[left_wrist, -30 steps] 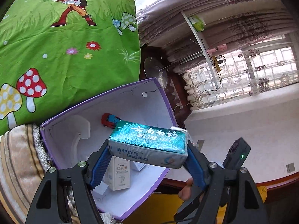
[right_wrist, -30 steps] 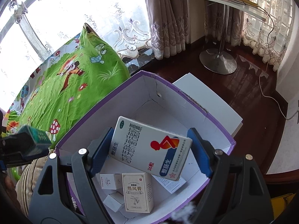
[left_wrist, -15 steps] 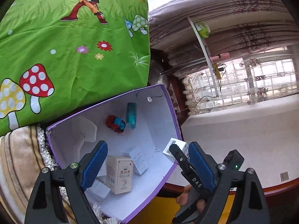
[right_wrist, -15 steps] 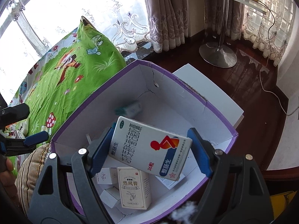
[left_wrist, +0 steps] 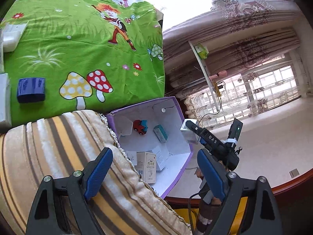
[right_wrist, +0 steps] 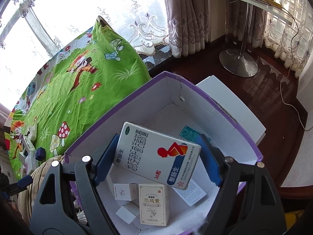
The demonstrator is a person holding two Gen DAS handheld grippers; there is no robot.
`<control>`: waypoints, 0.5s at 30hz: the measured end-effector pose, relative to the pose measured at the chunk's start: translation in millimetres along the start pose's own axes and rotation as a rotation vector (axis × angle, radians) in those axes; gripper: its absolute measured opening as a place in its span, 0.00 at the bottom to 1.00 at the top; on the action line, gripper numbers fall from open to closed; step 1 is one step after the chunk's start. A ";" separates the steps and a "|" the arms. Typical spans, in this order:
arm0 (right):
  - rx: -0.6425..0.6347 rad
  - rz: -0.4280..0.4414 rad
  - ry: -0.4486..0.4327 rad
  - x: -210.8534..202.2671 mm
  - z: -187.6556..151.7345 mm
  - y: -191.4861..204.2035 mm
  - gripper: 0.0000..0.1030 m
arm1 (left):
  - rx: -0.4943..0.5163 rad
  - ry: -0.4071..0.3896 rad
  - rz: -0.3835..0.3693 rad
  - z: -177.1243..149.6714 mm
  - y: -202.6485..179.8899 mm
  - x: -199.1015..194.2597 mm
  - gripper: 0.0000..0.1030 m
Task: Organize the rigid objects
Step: 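Open the right tool to drop the white medicine box into the purple box, then move both tools back over the pile of boxes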
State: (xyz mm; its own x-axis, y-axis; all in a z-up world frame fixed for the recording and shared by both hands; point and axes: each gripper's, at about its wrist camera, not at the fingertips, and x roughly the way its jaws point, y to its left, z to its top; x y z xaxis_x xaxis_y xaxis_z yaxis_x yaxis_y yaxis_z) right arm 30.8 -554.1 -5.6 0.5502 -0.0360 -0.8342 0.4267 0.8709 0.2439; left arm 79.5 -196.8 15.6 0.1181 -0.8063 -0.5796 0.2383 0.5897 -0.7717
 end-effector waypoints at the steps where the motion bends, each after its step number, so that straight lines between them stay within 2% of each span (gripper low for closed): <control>1: -0.010 0.006 0.001 2.1 4.6 5.3 0.80 | -0.005 -0.008 -0.011 -0.9 2.9 -3.5 0.87; 5: -0.045 0.057 0.002 13.8 24.4 25.4 0.83 | -0.008 -0.022 -0.017 -1.3 5.9 -7.5 0.87; 7: -0.059 0.066 0.020 22.1 29.5 33.0 0.92 | -0.008 -0.023 -0.018 -1.7 6.6 -7.4 0.87; 15: -0.084 0.056 0.024 20.6 24.2 35.4 0.92 | -0.006 -0.026 -0.029 -3.6 9.3 -8.4 0.87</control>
State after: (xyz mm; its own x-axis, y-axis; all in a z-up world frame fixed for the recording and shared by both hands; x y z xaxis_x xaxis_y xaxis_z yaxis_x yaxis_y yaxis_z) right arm 74.6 -535.9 -2.2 0.5537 0.0251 -0.8323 0.3336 0.9091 0.2493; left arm 77.3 -184.3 12.4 0.1367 -0.8238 -0.5501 0.2363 0.5664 -0.7895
